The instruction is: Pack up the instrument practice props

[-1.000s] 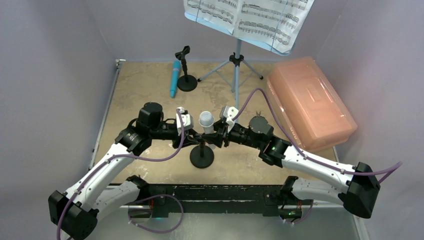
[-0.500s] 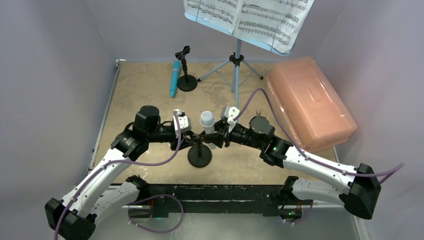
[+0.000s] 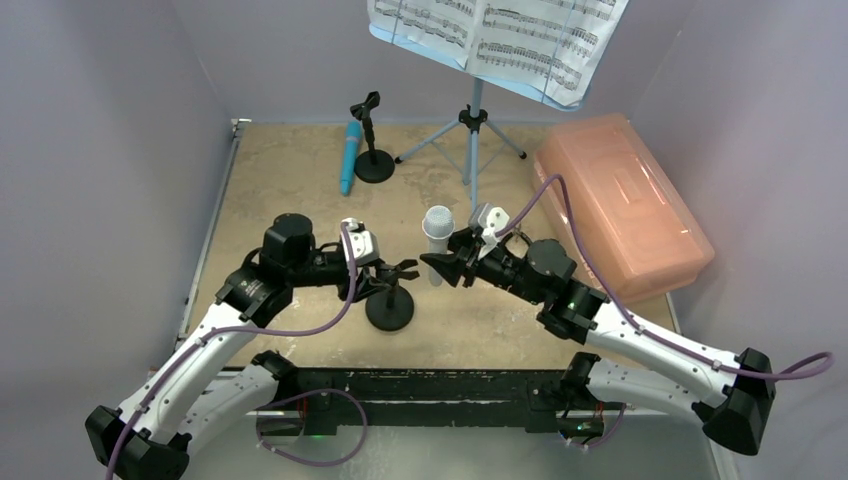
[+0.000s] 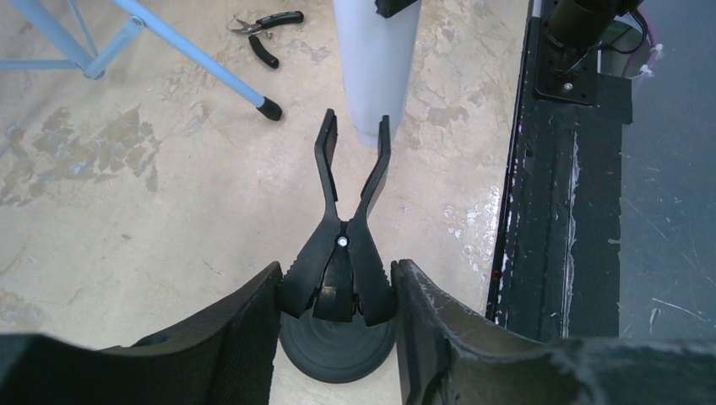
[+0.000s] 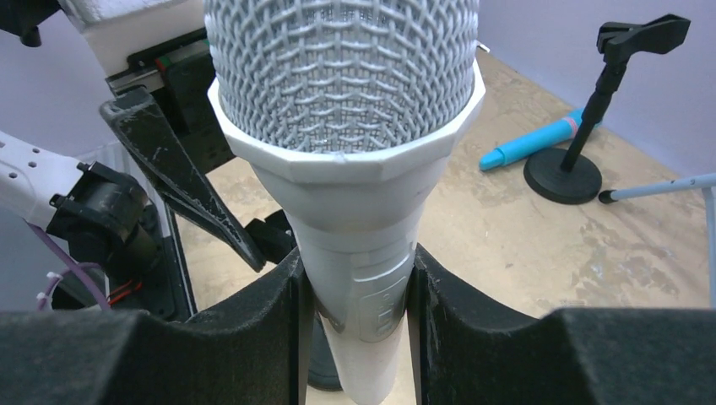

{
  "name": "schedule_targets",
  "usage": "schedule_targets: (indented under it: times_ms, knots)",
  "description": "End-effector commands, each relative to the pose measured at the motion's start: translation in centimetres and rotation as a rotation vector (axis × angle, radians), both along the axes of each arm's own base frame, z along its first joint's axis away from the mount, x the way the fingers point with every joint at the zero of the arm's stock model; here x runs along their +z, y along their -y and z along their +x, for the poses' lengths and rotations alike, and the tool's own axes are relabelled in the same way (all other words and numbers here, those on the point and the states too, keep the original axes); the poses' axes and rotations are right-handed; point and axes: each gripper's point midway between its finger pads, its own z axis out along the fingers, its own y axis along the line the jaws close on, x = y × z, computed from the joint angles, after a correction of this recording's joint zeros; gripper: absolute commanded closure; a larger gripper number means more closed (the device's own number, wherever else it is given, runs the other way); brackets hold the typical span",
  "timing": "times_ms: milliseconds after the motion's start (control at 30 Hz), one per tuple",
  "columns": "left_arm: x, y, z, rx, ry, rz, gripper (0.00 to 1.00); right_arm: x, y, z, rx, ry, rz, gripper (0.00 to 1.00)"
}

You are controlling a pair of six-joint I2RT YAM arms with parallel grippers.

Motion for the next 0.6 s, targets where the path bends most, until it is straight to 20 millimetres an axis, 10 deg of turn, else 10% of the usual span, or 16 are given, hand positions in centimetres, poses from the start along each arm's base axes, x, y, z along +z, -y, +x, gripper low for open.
schedule_targets:
  times_ms: [0,567]
  knots:
    - [2.6,0.4,0.5,0.002,0.079,-0.069,0.54,2.2,-0.1,0.5,-0.026,0.008,0.054,0.94]
    - [4.9,-0.5,1.8,0.137,0.105,-0.115,0.19,4.1,-1.7,2.3,-0.063,-0.020,0.063,0.92]
